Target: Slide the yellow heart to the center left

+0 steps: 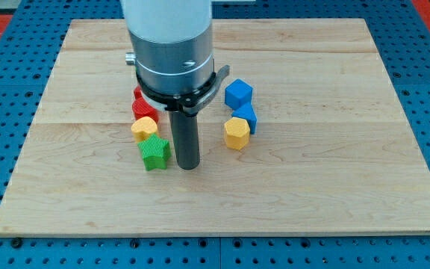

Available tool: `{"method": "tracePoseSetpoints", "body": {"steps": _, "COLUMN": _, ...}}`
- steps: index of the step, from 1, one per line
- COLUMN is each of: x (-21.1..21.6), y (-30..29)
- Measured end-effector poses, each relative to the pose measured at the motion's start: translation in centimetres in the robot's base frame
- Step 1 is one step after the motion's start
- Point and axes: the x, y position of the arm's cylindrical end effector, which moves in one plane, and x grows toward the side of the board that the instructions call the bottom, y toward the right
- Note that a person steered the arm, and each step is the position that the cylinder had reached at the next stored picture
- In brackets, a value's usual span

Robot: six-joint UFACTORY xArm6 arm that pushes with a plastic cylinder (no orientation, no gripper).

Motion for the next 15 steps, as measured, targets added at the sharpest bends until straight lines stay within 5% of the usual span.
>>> {"method": "tracePoseSetpoints", "body": {"steps": 8, "x": -6.7, "y": -12.5}}
{"method": "tracePoseSetpoints", "body": {"steps": 15, "x": -7.6, "y": -12.9}}
